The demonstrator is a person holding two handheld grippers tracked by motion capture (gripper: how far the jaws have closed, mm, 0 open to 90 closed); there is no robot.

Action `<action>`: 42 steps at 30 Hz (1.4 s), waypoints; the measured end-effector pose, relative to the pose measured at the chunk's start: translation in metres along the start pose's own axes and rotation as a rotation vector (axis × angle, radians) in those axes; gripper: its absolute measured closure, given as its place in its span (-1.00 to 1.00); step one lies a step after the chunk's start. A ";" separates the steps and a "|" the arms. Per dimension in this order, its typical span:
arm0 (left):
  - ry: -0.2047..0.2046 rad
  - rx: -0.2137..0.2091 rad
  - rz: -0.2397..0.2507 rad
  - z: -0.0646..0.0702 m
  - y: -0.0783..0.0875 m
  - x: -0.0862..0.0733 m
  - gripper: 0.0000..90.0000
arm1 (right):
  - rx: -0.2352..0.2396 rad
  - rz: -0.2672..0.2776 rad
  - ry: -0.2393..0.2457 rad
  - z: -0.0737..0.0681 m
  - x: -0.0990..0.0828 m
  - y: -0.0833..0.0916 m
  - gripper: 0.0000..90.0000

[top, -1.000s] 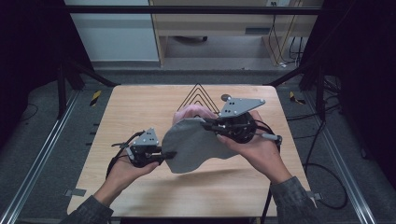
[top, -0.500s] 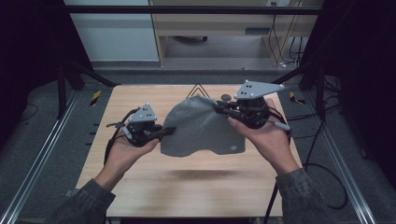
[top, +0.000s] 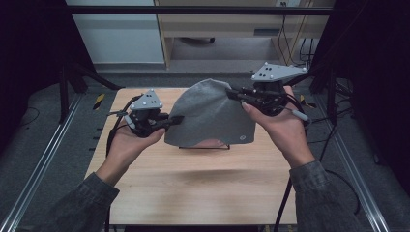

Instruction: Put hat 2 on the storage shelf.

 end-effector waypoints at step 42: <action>-0.002 0.100 0.090 -0.061 -0.088 0.082 0.92 | -0.182 0.124 -0.108 0.115 0.019 -0.011 0.88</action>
Point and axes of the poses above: each handheld gripper's, and its own axes: y roughly backward along the jaws, x roughly out of its top, z roughly to its right, the point moved 6 cm from there along -y, roughly forward along the jaws, and after that the axes turned 11 degrees about x, right-handed, at the moved point
